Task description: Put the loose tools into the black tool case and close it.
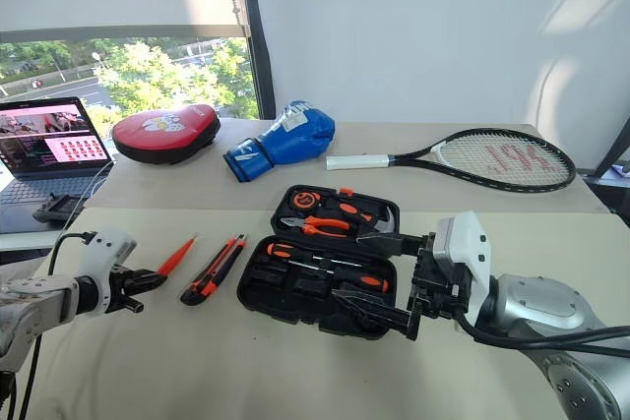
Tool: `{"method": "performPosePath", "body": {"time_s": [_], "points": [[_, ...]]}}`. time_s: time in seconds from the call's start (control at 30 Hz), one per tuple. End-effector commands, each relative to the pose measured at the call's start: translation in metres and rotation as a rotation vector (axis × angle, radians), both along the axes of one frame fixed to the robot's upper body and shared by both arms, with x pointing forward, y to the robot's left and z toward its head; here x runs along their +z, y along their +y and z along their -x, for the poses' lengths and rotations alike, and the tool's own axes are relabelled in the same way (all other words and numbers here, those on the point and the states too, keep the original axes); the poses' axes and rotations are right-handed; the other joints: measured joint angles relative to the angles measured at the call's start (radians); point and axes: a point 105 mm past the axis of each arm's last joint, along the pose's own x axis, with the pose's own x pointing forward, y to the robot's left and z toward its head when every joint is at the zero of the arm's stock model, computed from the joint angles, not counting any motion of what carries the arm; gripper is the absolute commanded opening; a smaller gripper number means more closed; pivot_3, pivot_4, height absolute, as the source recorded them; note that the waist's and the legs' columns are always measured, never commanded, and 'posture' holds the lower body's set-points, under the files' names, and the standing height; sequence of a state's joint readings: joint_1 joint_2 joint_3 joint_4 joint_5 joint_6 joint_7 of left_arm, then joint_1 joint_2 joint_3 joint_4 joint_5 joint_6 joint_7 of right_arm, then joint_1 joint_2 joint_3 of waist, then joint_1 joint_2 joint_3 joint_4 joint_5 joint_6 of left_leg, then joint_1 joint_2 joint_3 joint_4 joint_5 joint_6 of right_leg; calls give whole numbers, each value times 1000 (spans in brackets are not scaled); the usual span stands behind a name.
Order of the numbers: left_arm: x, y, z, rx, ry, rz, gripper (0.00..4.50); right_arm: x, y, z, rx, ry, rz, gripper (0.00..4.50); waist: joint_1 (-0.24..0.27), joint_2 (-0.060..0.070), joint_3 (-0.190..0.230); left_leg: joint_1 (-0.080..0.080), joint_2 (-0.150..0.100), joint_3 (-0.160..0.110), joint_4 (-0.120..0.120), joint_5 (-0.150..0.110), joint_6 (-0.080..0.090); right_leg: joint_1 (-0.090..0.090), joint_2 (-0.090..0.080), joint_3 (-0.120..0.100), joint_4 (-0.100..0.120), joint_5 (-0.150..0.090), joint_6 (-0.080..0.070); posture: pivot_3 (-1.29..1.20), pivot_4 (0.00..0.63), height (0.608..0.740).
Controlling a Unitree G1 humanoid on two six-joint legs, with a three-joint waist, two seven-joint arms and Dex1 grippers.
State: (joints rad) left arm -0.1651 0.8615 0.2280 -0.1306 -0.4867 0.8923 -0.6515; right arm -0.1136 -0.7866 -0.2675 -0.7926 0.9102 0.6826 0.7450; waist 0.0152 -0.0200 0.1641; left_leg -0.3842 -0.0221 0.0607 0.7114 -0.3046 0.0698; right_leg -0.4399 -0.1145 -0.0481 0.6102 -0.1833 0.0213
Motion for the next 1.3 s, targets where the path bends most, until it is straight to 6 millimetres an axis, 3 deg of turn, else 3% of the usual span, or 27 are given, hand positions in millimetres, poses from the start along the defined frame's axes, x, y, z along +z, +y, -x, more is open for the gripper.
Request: {"method": "performPosePath", "body": {"time_s": [0.03, 0.13, 0.23, 0.4, 0.63, 0.93, 1.1, 1.3], "points": [[54, -19, -8, -119, -230, 134, 432, 12, 5, 6, 20, -63, -33, 4500, 0, -1, 0, -1, 0, 0, 0, 0, 0, -1, 0, 0, 0, 0, 0, 0, 150, 740], [82, -46, -8, -285, -304, 200, 432, 10, 3, 7, 9, -66, -32, 4500, 7, -3, 0, -3, 0, -1, 2, 1, 0, -1, 0, -1, 0, 1, -1, 0, 150, 740], [97, -92, -4, -606, -321, 134, 432, 12, -2, 10, -37, -74, -58, 4500, 12, -3, 0, -2, -1, 0, 2, 2, 2, 0, 1, -2, 0, 1, -1, 0, 150, 740], [91, -136, 5, -1031, -243, 38, 432, 2, -17, 20, -151, -52, -27, 4500, 15, -3, 0, -1, -3, 3, 2, 2, 4, 1, 7, -6, 0, 1, -1, 0, 150, 740], [68, -168, -10, -1354, -193, -127, 432, -14, -39, 46, -286, 9, 42, 4500, 24, -3, 0, -2, -3, 4, 5, 2, 7, 2, 10, -5, 0, 0, -1, 0, 150, 740], [32, -175, -50, -1391, -153, -365, 432, -18, -51, 59, -352, 33, 75, 4500, 19, -3, 0, -4, -3, 5, 17, -7, 24, 4, 10, -2, 0, 2, 4, 0, 150, 740], [33, -168, -63, -1347, -149, -401, 432, -17, -52, 62, -360, 37, 74, 4500, 23, -4, 0, -5, -3, 5, 18, -8, 26, 3, 8, -1, 0, 3, 6, 0, 150, 740], [31, -159, -64, -1348, -127, -431, 432, -18, -51, 63, -363, 42, 78, 4500, 22, -4, 0, -5, -2, 5, 18, -9, 27, 3, 7, -2, 0, 2, 7, 0, 150, 740]]}}
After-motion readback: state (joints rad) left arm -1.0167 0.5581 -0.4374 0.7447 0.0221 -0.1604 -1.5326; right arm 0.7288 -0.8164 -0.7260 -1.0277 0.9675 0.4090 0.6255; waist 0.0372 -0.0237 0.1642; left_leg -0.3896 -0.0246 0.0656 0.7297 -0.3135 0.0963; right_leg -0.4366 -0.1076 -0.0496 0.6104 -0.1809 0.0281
